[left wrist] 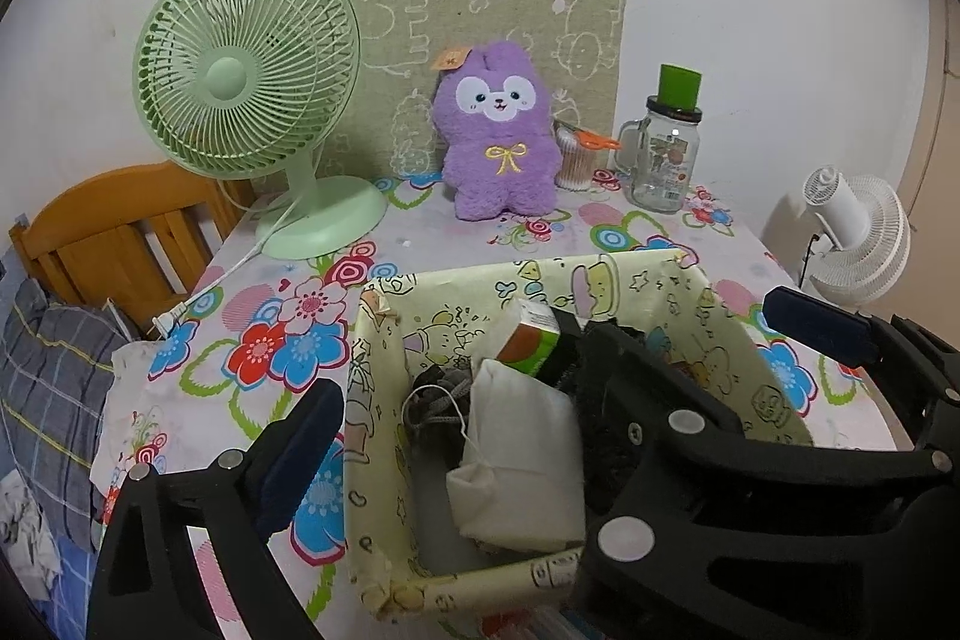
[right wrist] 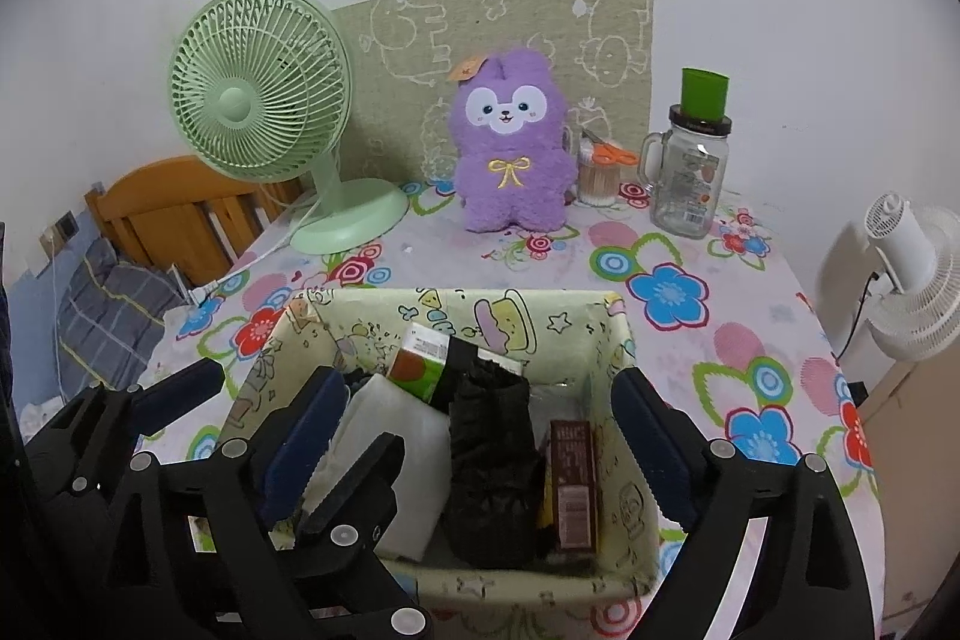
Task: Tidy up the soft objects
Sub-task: 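Withdraw both open tools from the fabric box, then reach the right tool to the pink printed card while the left tool reaches the clear plastic pack, then close the right tool on the pink card while the left tool grips the clear plastic pack, then lift the pink card and clear pack with both tools over the fabric box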
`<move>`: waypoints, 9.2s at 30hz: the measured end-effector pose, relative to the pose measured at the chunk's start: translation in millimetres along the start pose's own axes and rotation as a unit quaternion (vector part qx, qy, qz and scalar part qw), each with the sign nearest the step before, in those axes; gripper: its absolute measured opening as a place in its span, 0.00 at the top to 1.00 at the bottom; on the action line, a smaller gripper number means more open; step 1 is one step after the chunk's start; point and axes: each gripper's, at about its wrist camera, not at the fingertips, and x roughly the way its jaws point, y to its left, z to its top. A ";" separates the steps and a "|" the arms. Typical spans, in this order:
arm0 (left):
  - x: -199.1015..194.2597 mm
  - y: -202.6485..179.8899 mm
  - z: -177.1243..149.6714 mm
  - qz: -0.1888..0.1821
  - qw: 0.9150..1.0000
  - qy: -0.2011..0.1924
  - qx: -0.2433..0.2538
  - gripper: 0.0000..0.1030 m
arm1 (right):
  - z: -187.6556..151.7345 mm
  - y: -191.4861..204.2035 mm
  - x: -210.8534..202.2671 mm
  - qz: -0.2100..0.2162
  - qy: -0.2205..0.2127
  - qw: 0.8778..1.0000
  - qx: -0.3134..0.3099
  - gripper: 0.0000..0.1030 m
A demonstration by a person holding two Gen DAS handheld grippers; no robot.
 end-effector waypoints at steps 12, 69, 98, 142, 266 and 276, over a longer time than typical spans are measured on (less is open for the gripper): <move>-24.8 -6.5 -9.9 -0.004 1.000 -0.011 0.004 0.03 | -12.0 0.0 -33.6 -0.012 -0.025 1.000 0.004 0.09; -99.9 -29.7 -67.0 -0.023 0.999 -0.048 0.003 0.00 | -75.3 -6.3 -124.4 -0.032 -0.066 0.997 0.019 0.00; -87.5 -44.7 -118.3 -0.020 1.000 -0.020 0.009 0.00 | -130.0 -15.0 -116.7 -0.042 -0.031 0.998 0.026 0.00; -4.9 -53.6 -138.4 -0.020 0.995 0.100 0.021 0.02 | -157.8 -33.6 -26.5 -0.041 0.102 0.992 0.055 0.58; -113.0 -14.4 -26.3 -0.027 0.997 -0.067 0.010 0.88 | -28.7 19.5 -122.1 -0.006 -0.060 0.998 0.007 0.58; -91.1 -12.5 -8.9 -0.027 0.998 -0.062 0.013 0.88 | -12.3 16.7 -102.6 -0.002 -0.059 0.998 0.002 0.58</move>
